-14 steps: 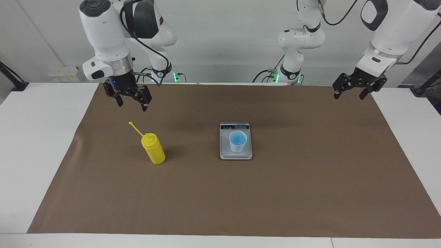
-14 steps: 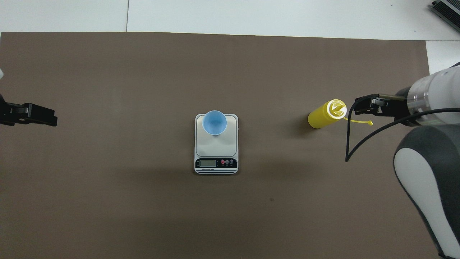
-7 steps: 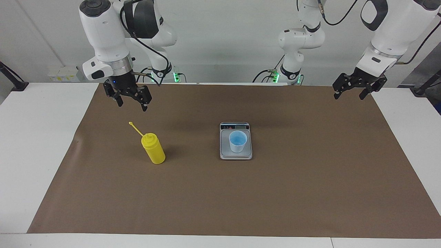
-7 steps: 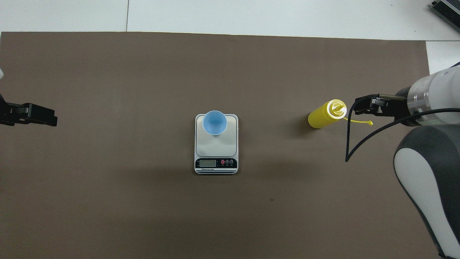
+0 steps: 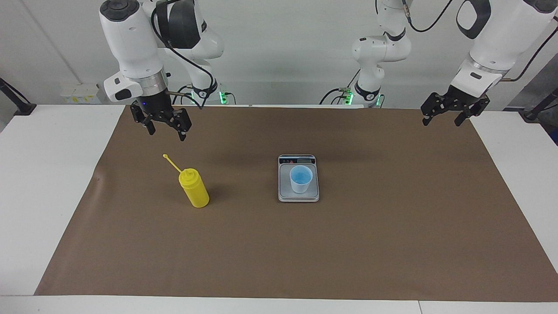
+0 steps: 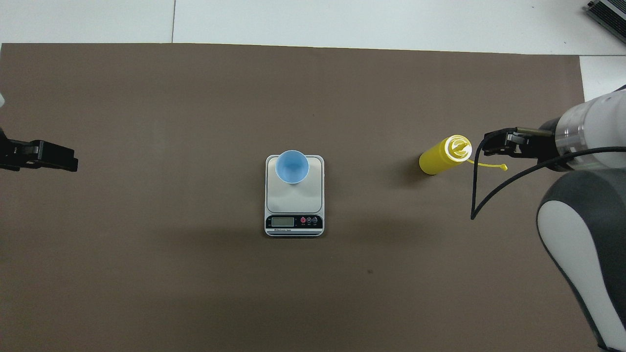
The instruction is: Pour seasoning into cup on scale with both arms
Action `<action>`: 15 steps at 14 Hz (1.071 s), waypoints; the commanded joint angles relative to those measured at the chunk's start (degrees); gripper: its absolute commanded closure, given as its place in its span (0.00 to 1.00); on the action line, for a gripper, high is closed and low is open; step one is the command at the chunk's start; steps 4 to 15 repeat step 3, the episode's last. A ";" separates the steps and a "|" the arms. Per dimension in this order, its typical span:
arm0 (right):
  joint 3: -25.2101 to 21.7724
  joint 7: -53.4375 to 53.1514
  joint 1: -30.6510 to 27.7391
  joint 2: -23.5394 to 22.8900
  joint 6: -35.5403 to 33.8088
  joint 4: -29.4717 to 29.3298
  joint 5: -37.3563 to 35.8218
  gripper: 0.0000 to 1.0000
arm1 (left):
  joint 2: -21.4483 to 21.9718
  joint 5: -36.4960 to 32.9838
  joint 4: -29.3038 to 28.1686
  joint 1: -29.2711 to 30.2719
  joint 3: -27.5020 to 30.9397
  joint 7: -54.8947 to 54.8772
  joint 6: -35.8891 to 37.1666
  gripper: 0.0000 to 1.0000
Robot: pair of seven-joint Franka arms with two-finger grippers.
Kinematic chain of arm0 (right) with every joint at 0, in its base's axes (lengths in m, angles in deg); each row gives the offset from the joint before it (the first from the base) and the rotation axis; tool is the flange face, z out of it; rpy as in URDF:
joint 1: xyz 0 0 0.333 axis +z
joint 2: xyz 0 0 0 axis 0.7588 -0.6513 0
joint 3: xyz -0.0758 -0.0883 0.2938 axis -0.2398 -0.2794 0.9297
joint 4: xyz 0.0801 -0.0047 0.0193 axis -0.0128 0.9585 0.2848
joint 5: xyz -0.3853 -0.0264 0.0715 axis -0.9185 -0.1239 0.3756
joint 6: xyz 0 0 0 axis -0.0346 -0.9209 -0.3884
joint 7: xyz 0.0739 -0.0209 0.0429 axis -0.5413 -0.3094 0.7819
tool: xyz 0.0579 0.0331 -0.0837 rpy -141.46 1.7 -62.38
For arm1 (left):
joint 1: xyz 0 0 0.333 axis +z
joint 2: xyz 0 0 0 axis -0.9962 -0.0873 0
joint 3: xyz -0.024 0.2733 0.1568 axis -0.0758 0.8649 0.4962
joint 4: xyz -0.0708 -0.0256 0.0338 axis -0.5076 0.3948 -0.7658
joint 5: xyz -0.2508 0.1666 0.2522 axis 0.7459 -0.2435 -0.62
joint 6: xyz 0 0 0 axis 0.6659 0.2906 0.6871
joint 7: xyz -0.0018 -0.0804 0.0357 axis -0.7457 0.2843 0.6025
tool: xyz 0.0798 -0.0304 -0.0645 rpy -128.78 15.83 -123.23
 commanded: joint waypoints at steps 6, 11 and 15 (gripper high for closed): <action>0.44 1.01 -0.76 0.88 -1.08 0.14 -0.12 0.00 | 1.73 0.02 -1.86 0.41 -0.21 0.53 0.04 0.00; 0.44 1.01 -0.76 0.88 -1.08 0.14 -0.12 0.00 | 1.73 0.02 -1.86 0.41 -0.21 0.53 0.04 0.00; 0.44 1.01 -0.76 0.88 -1.08 0.14 -0.12 0.00 | 1.73 0.02 -1.86 0.41 -0.21 0.53 0.04 0.00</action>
